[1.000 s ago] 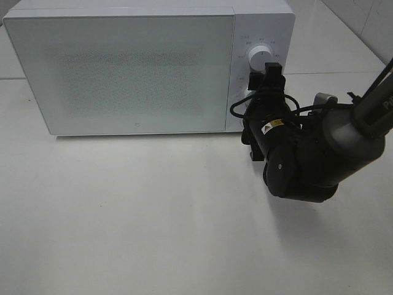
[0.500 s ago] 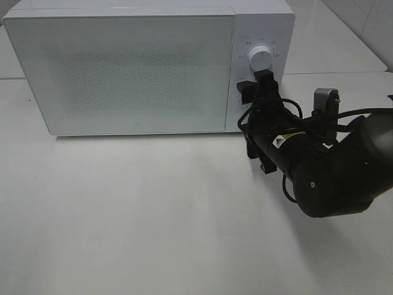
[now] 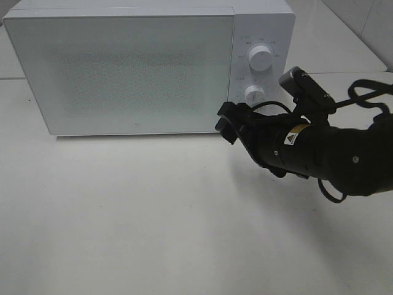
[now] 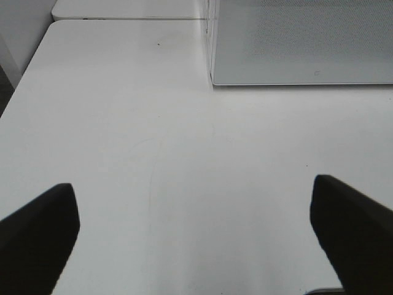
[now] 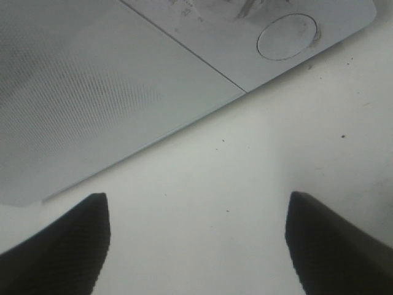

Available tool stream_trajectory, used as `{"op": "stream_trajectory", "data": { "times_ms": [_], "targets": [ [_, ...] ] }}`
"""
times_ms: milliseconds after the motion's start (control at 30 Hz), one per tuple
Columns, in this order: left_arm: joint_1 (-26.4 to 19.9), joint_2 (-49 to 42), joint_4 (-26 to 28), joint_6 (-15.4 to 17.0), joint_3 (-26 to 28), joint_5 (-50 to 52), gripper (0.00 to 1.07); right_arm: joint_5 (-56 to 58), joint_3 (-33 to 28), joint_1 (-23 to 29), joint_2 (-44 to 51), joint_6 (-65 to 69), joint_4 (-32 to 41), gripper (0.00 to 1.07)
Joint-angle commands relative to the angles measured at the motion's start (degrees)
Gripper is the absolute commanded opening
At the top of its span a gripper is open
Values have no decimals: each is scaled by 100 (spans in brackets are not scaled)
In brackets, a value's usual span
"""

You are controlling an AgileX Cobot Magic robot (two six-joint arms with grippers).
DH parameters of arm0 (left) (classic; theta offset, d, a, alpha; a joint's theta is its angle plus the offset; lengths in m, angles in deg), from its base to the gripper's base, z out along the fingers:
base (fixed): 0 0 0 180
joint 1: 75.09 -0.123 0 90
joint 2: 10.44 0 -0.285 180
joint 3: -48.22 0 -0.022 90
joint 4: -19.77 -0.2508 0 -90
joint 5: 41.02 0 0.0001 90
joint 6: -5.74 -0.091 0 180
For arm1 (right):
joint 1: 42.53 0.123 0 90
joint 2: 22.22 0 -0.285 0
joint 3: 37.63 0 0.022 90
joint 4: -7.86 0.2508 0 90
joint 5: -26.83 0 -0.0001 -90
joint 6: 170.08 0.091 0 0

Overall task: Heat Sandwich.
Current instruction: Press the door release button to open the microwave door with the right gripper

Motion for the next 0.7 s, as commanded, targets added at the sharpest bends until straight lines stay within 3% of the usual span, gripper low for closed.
{"op": "stream_trajectory", "data": {
  "times_ms": [33,367,700],
  "targets": [
    [0,-155,34,-6,-17,29,97,659,11,-11,390,-1346,292,76],
    [0,-155,34,-6,-17,29,97,3191,573,-11,1215,-4034,332,76],
    [0,-155,34,-6,-17,29,97,4813,739,-11,2120,-4211,-579,76]
  ]
}}
